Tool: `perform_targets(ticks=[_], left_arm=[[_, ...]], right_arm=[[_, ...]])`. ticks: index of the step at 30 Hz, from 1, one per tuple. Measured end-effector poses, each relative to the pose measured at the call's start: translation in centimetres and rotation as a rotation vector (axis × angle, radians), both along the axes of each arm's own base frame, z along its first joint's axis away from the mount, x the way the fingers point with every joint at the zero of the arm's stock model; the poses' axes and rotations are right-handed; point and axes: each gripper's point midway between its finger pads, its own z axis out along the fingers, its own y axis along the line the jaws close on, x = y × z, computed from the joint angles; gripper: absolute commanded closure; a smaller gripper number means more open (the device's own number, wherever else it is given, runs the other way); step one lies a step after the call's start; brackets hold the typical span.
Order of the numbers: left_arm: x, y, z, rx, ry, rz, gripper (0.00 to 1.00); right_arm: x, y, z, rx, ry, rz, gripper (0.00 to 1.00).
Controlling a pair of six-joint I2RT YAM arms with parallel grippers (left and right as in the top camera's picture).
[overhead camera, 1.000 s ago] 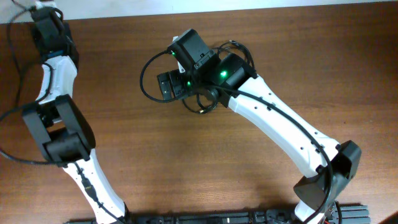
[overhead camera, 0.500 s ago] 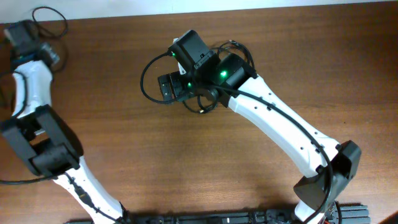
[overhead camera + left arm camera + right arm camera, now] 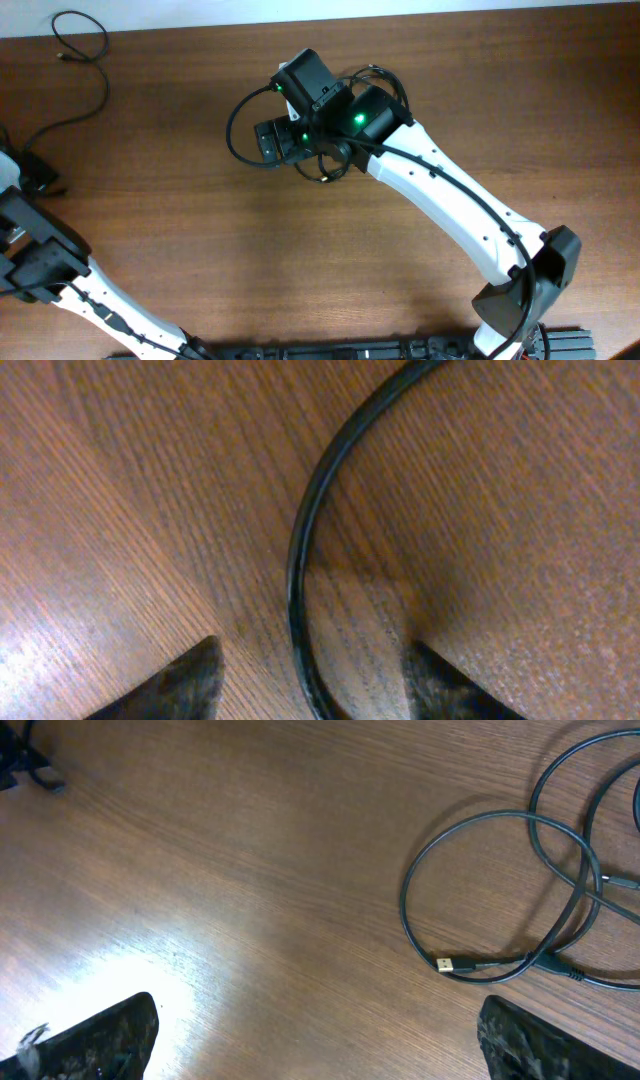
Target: Untangle cables
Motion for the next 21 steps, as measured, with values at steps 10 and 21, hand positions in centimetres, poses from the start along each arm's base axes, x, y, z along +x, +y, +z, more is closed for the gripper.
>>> perform_targets(ticks=[10,21], left_arm=[[0.3,-0.2,-0.6,-0.046,-0.033,-0.008,1.00],[5.3,0.2,0.0,-0.072,-0.219,-0.098,1.00]], right_arm=[[0.0,0.0,0.0,0.001,0.000,0.000,0.01],[0.0,0.0,0.0,0.001,0.000,0.000,0.01]])
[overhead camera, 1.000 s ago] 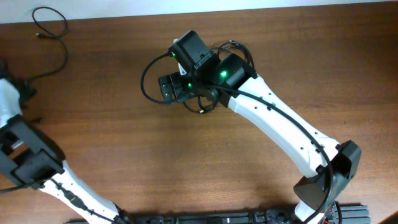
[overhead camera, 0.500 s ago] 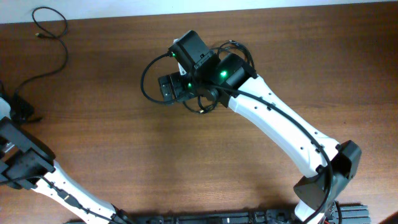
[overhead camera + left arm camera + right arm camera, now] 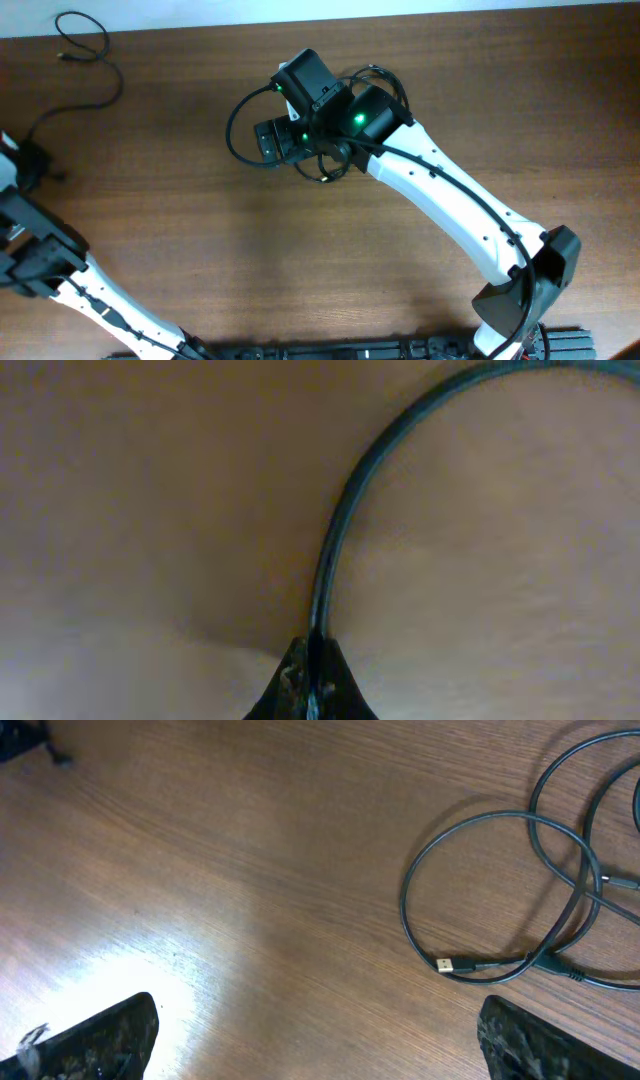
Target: Untangle cables
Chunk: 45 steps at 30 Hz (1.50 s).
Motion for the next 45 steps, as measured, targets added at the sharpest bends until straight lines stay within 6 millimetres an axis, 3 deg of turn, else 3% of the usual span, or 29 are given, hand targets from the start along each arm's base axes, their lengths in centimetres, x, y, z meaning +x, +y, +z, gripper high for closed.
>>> perform_targets(ticks=[2,4,6,7,8,11,12,14,16,19,21,23,28,30,32,36,38,40,43,44,45], left_arm=[[4.0,-0.9,1.9,0.013,-0.089,-0.067,1.00],[8.3,-1.8,6.1,0.074,-0.199,-0.132,1.00],[12.9,-3.2,11.8,0.169,-0.340,-0.201,0.97],[14.2,-4.1,13.3,0.190,-0.378,-0.226,0.64],[15.6,-5.1,14.6,0.224,-0.412,-0.251,0.44],[15.6,-5.6,14.1,0.249,-0.368,-0.234,0.11],[15.2,-5.2,13.7,0.260,-0.340,-0.215,0.08],[14.3,-4.7,12.4,0.265,-0.278,-0.211,0.14],[13.8,-4.6,10.5,0.258,-0.227,-0.220,0.31],[14.1,-5.0,9.8,0.251,-0.228,-0.253,0.34],[15.6,-7.1,10.4,0.195,-0.302,-0.331,0.30],[17.3,-10.1,10.8,0.155,-0.354,-0.406,0.18],[21.0,-17.5,11.5,0.178,-0.390,-0.524,0.11],[21.7,-18.6,11.3,0.211,-0.381,-0.524,0.07],[21.9,-18.7,9.6,0.228,-0.347,-0.512,0.07],[21.2,-18.0,2.3,0.203,-0.227,-0.486,0.22],[21.2,-17.9,1.0,0.205,-0.215,-0.485,0.31],[21.8,-17.6,1.7,0.229,-0.246,-0.481,0.32],[22.1,-17.5,2.0,0.239,-0.261,-0.482,0.71],[22.4,-17.5,2.2,0.247,-0.273,-0.481,0.90],[22.4,-17.5,2.2,0.248,-0.274,-0.481,1.00]], right_arm=[[0.0,0.0,0.0,0.000,0.000,0.000,0.00],[0.0,0.0,0.0,0.000,0.001,0.000,0.01],[0.0,0.0,0.0,0.000,0.000,0.001,0.01],[0.0,0.0,0.0,0.001,0.000,0.000,0.01],[0.0,0.0,0.0,0.001,0.000,0.000,0.01],[0.0,0.0,0.0,0.000,0.000,0.000,0.00],[0.1,0.1,-0.1,0.001,-0.001,0.000,0.01],[0.2,0.2,-0.6,-0.004,0.006,0.000,0.00],[0.3,0.3,-1.2,-0.013,0.015,0.000,0.01],[0.4,0.3,-1.3,-0.016,0.018,0.001,0.01],[0.4,0.4,-1.4,-0.015,0.017,0.000,0.01],[0.4,0.4,-1.3,-0.013,0.015,0.001,0.01],[0.5,0.4,-1.3,-0.011,0.013,0.000,0.01],[0.5,0.4,-1.3,-0.012,0.013,0.001,0.01],[0.5,0.4,-1.3,-0.012,0.014,0.000,0.01],[0.3,0.3,-1.4,-0.019,0.021,0.000,0.00],[0.3,0.3,-1.4,-0.019,0.022,0.001,0.01],[0.3,0.3,-1.4,-0.019,0.022,0.001,0.01],[0.3,0.3,-1.4,-0.019,0.022,0.001,0.01],[0.3,0.3,-1.4,-0.019,0.021,0.001,0.01],[0.3,0.3,-1.4,-0.019,0.021,0.001,0.01]])
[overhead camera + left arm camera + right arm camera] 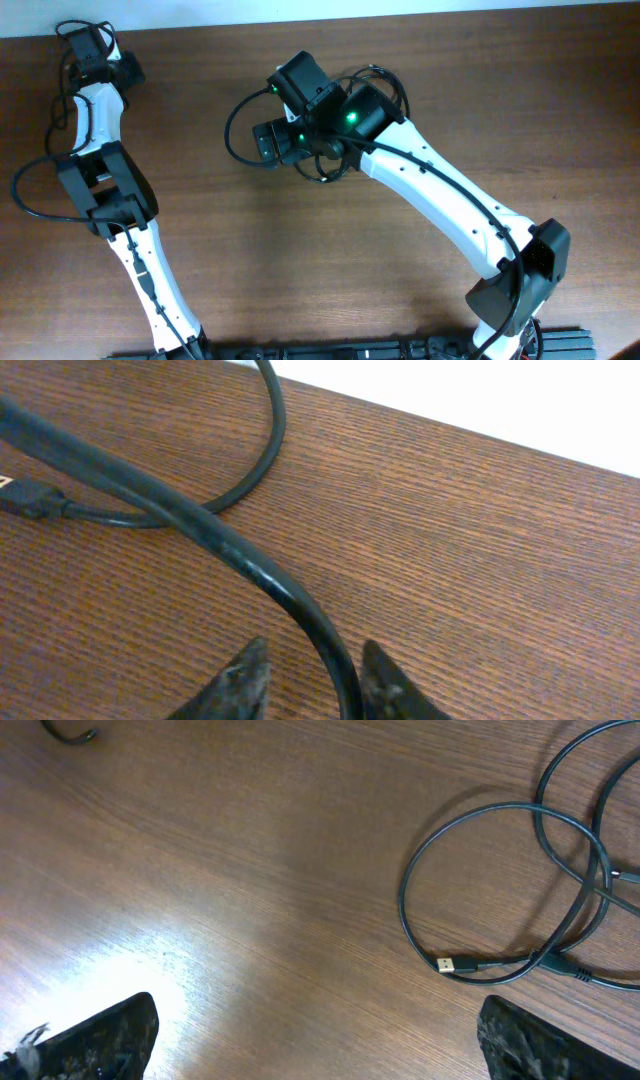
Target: Untangle cables
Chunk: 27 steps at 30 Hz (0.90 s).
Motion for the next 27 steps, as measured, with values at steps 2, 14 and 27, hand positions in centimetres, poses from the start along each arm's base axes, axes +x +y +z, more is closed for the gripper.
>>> perform_targets(ticks=[2,14,27], left_arm=[[0.0,0.0,-0.2,0.001,0.003,-0.001,1.00],[-1.4,-7.2,26.4,-0.157,-0.421,-0.295,1.00],[-4.0,-18.8,36.6,-0.713,-0.540,-0.423,1.00]], right_arm=[[0.0,0.0,0.0,0.000,0.000,0.000,0.01],[0.0,0.0,0.0,0.000,0.000,0.000,0.01],[-0.1,-0.1,-0.1,-0.003,0.003,0.000,0.01]])
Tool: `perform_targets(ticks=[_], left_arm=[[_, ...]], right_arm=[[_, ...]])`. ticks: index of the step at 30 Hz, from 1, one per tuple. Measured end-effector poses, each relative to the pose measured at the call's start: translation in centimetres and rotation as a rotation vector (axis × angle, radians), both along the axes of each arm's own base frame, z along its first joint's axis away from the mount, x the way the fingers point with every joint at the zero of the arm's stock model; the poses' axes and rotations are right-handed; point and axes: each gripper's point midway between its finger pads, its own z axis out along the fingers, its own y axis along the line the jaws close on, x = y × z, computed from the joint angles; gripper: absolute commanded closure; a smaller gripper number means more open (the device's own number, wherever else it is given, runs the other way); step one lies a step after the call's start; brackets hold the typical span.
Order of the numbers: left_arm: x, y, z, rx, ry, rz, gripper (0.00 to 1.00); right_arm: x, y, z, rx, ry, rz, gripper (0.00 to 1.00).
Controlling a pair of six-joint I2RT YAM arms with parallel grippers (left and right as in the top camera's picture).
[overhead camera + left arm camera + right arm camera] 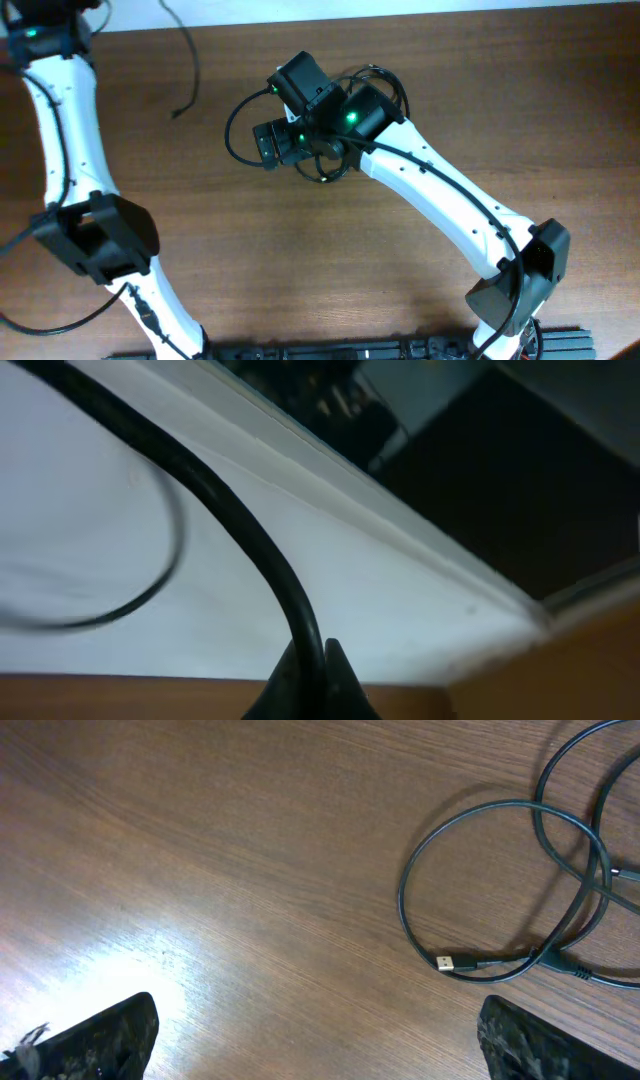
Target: Untangle cables
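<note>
In the left wrist view my left gripper (310, 678) is shut on a black cable (232, 520) that curves up and to the left against a white wall. Overhead, the left arm (62, 110) reaches to the back left corner, and a thin cable (190, 60) trails down over the table with its free end (178, 112) loose. The tangle of black cables (345, 100) lies mid-table under the right arm. My right gripper (318, 1012) hovers open above bare wood, left of the cable loops (500, 885) and a USB plug (447, 963).
The brown wooden table (300, 260) ends in a white strip along its back edge (480, 8). The right arm's white link (450, 210) crosses the table's right half. The left arm's base joint (95, 240) stands near the left front.
My left gripper was low over the back left corner with its jaws close around the cable; now it is shut on it and raised past the back edge. The right arm has not moved.
My left gripper stood open over the separate cable at the table's left edge, then was shut on it. Later it was at the back left corner with the cable between its jaws. Now the cable hangs lifted there, away from the tangle. The right gripper stayed open.
</note>
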Motion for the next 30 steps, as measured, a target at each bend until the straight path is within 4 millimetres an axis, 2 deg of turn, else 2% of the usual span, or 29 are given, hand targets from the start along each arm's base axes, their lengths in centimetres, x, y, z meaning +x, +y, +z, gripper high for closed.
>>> perform_targets(ticks=[2,4,6,9,12,14,15,18,19,20,22,24,25,27,28,30], left_arm=[[0.0,-2.5,-0.1,0.046,-0.021,-0.050,1.00],[-0.3,-3.6,-1.2,0.048,0.025,-0.070,1.00],[-0.4,-3.4,-2.4,0.021,0.092,-0.051,1.00],[-0.2,-2.0,-3.9,-0.001,0.173,0.028,1.00],[0.4,1.1,-4.7,-0.002,0.196,0.134,1.00],[1.1,4.2,-6.6,-0.023,0.239,0.217,1.00],[1.7,7.1,-9.1,-0.050,0.288,0.279,1.00],[2.5,13.7,-15.6,-0.117,0.396,0.396,0.99],[2.5,16.2,-17.6,-0.138,0.416,0.439,0.88],[2.3,19.2,-19.5,-0.153,0.427,0.487,0.53],[0.3,25.9,-23.6,-0.198,0.479,0.596,0.31],[-1.6,29.2,-24.9,-0.221,0.511,0.649,0.06],[-2.7,31.1,-25.1,-0.223,0.513,0.670,0.01],[-4.7,33.9,-24.9,-0.230,0.498,0.677,0.01],[-5.5,34.7,-24.9,-0.246,0.499,0.661,0.01],[-6.1,33.6,-25.1,-0.286,0.522,0.585,0.01]], right_arm=[[0.0,0.0,0.0,0.000,0.000,0.000,0.01],[0.1,0.0,0.0,0.002,-0.003,0.000,0.01],[0.1,0.1,0.1,0.005,-0.005,0.000,0.01],[0.1,0.1,0.1,0.005,-0.005,0.000,0.01],[0.1,0.1,0.1,0.005,-0.005,0.000,0.00],[0.1,0.1,0.1,0.004,-0.005,0.000,0.01],[0.1,0.1,0.0,0.003,-0.003,0.000,0.01],[0.0,0.0,0.0,-0.001,0.001,0.000,0.01],[0.0,0.0,0.0,0.000,0.000,0.000,0.01],[0.0,0.0,0.0,0.000,0.001,0.000,0.01],[0.0,0.0,0.0,-0.001,0.000,0.000,0.01],[0.0,0.0,0.0,-0.001,0.001,0.000,0.01],[0.0,0.0,-0.1,-0.001,0.001,0.000,0.01],[0.0,0.0,-0.2,-0.001,0.001,-0.001,0.01],[0.2,0.1,-0.2,0.005,-0.005,-0.001,0.01],[0.2,0.2,-0.3,0.005,-0.006,0.000,0.01]])
